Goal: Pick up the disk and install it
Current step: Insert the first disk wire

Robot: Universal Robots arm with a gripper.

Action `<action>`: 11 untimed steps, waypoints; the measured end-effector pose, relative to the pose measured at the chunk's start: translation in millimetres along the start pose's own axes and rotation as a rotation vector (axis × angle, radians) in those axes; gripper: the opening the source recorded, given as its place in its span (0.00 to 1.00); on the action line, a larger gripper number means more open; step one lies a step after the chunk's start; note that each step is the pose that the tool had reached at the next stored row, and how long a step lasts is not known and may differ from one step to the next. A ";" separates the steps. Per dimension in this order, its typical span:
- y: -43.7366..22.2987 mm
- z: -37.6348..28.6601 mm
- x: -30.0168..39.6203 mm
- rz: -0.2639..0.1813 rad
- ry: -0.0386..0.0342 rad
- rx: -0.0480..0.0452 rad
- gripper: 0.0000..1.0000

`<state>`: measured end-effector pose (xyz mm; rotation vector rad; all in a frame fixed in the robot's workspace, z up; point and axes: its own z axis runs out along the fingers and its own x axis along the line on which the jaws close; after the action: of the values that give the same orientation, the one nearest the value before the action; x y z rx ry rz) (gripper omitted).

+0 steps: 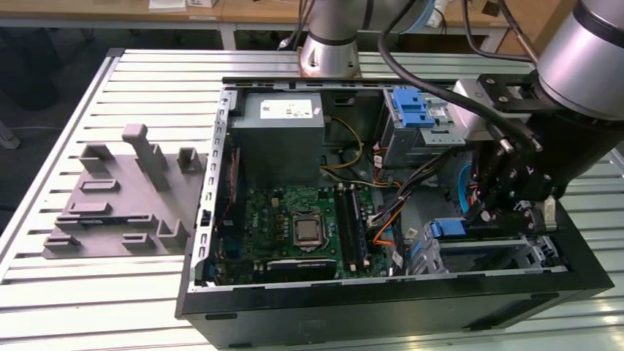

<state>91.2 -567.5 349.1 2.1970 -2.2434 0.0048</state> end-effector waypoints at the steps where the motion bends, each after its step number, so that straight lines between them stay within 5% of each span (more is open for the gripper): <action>1: -2.8 0.0 -0.1 0.000 0.0001 0.0000 0.11; 5: -12.3 0.0 -0.5 0.000 0.0001 0.0000 0.11; 11: -13.0 -3.3 -4.3 0.000 -0.0002 0.0135 0.11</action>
<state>104.3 -563.5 352.4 2.2037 -2.2502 0.0198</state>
